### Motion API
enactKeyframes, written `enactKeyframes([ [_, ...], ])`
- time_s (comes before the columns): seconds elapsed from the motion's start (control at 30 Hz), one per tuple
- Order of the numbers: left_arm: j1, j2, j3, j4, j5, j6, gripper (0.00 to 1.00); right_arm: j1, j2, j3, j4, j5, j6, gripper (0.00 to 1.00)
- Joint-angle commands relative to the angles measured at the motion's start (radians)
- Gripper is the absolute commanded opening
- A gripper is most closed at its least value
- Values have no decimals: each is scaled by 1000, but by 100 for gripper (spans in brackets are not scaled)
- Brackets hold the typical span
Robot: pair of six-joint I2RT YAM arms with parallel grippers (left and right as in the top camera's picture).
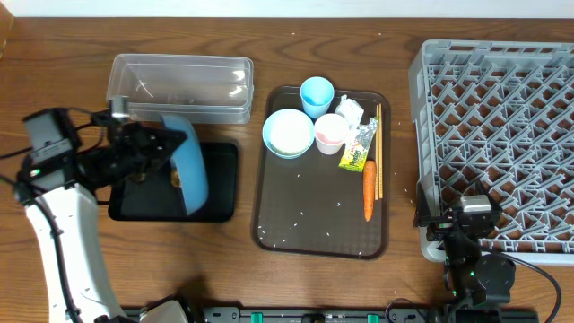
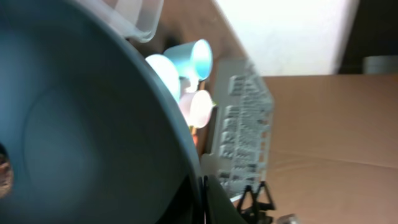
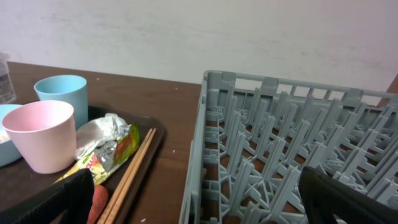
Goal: Sort waste into correct bins and load items into the dishwasher rack
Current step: 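Tilt the blue plate to dump the food scrap onto the black tray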
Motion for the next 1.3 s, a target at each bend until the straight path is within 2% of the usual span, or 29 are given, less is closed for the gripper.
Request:
enactKeyframes([
  [0.0,75,10,-4,-3,233,60,6,-8,-5,-3,-2,7,8,99],
  [0.17,138,33,-4,-34,251,72,6,-8,-5,-3,-2,7,8,99],
  [0.37,139,53,-4,-55,251,88,6,-8,-5,-3,-2,7,8,99],
  [0.47,139,58,-4,-85,299,75,6,-8,-5,-3,-2,7,8,99],
  [0.83,155,74,-4,-62,299,63,6,-8,-5,-3,-2,7,8,99],
  [0.93,155,75,-4,-45,217,62,6,-8,-5,-3,-2,7,8,99],
  [1.07,153,68,-4,-114,96,58,6,-8,-5,-3,-2,7,8,99],
  [1.27,122,-11,-3,-138,82,62,6,-8,-5,-3,-2,7,8,99],
])
